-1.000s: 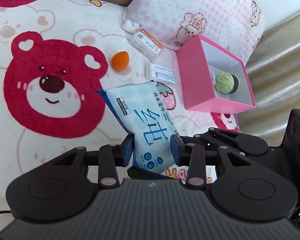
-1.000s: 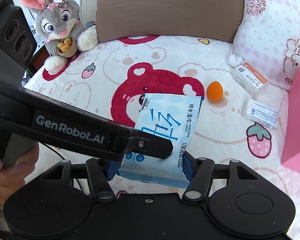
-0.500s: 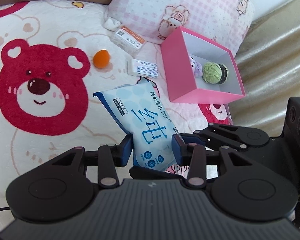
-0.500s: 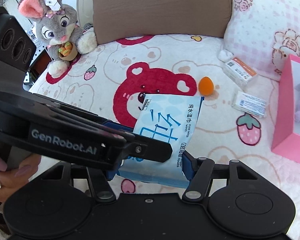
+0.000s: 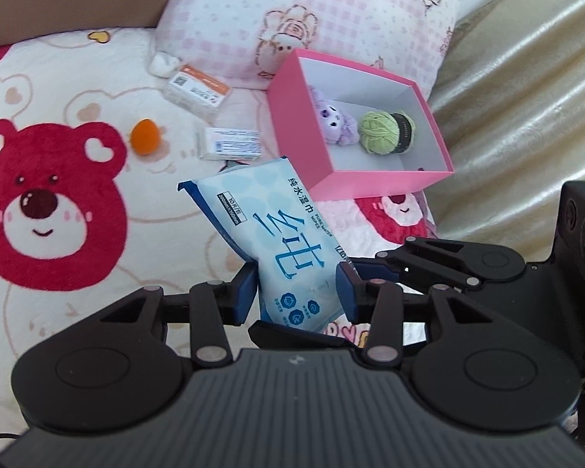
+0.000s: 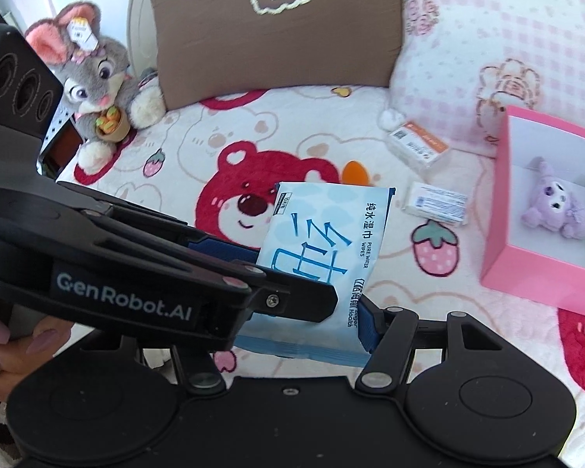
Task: Organize objects
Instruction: 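Carry the wet-wipes pack with the left tool into the pink box, then lower the wet-wipes pack onto the plush and open the left tool, then withdraw the left tool from the box toward the orange sponge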
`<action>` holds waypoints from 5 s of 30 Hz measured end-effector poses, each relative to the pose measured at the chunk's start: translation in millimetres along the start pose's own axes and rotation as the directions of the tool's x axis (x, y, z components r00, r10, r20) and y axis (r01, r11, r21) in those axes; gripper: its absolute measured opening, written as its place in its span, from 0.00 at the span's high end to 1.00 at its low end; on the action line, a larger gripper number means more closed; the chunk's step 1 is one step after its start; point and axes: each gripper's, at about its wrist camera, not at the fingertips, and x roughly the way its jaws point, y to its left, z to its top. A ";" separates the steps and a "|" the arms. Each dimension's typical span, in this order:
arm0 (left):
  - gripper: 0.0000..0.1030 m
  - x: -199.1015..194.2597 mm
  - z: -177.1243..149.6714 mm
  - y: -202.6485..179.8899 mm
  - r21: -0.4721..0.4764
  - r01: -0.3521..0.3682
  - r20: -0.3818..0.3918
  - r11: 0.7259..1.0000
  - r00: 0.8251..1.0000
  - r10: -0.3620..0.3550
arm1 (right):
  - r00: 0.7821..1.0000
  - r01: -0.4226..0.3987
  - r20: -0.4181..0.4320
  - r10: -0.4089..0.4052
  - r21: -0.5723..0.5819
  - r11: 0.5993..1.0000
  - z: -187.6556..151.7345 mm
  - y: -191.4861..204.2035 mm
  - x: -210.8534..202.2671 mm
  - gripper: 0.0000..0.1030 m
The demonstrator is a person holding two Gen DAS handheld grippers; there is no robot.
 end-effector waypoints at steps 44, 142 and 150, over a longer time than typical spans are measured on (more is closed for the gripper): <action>0.60 149.0 147.9 -130.7 0.134 0.049 -0.017 0.990 0.999 -0.047 | 0.965 0.133 0.207 -0.164 0.153 0.979 38.1 -193.7 -41.7 0.39; 0.43 22.3 71.6 -56.9 0.256 -0.124 0.067 0.959 0.992 0.110 | 0.965 0.174 0.200 -0.169 -0.007 0.985 17.3 -77.8 -56.1 0.25; 0.32 2.5 58.4 -39.8 0.232 -0.131 0.096 0.964 0.989 0.112 | 0.964 0.214 0.176 -0.202 -0.056 0.975 20.5 -52.9 -51.0 0.16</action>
